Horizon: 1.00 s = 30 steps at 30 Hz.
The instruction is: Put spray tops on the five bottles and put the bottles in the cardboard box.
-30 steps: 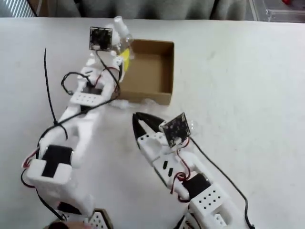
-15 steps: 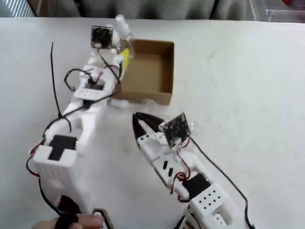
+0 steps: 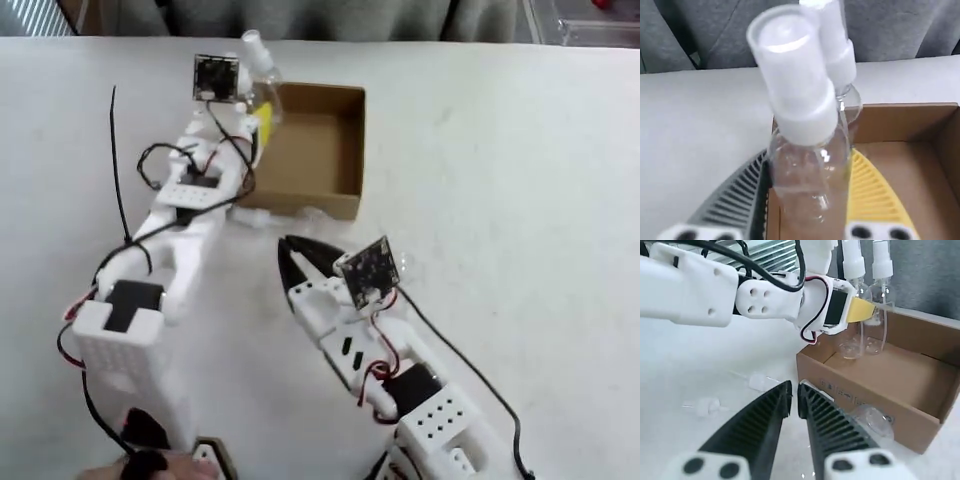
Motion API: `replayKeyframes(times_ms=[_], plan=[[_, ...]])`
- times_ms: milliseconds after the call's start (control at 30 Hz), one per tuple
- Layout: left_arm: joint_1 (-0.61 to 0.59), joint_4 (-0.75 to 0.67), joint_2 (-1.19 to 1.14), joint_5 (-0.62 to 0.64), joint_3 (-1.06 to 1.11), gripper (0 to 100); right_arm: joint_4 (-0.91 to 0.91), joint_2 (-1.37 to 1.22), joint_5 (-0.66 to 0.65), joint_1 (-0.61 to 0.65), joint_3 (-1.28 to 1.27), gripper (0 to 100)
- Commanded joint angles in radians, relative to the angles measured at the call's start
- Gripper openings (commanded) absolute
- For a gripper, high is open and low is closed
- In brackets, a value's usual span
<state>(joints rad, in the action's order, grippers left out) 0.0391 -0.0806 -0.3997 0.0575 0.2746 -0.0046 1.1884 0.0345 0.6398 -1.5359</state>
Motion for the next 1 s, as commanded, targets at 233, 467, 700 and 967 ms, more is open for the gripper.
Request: replayKeyframes(times_ms=[233, 467, 700, 967], plan=[[-0.004, -0.025, 0.018, 0.012, -0.037, 7, -0.005, 0.018, -0.012, -0.007, 0.017, 1.5], [-0.010, -0.021, 0.012, 0.012, -0.034, 19, -0.005, 0.018, -0.012, -0.007, 0.017, 1.5], [-0.012, 0.025, 0.019, 0.012, -0.035, 19, -0.005, 0.018, -0.012, -0.007, 0.017, 1.5], [-0.038, 0.029, 0.021, 0.009, -0.034, 19, -0.005, 0.018, -0.012, -0.007, 0.017, 1.5]])
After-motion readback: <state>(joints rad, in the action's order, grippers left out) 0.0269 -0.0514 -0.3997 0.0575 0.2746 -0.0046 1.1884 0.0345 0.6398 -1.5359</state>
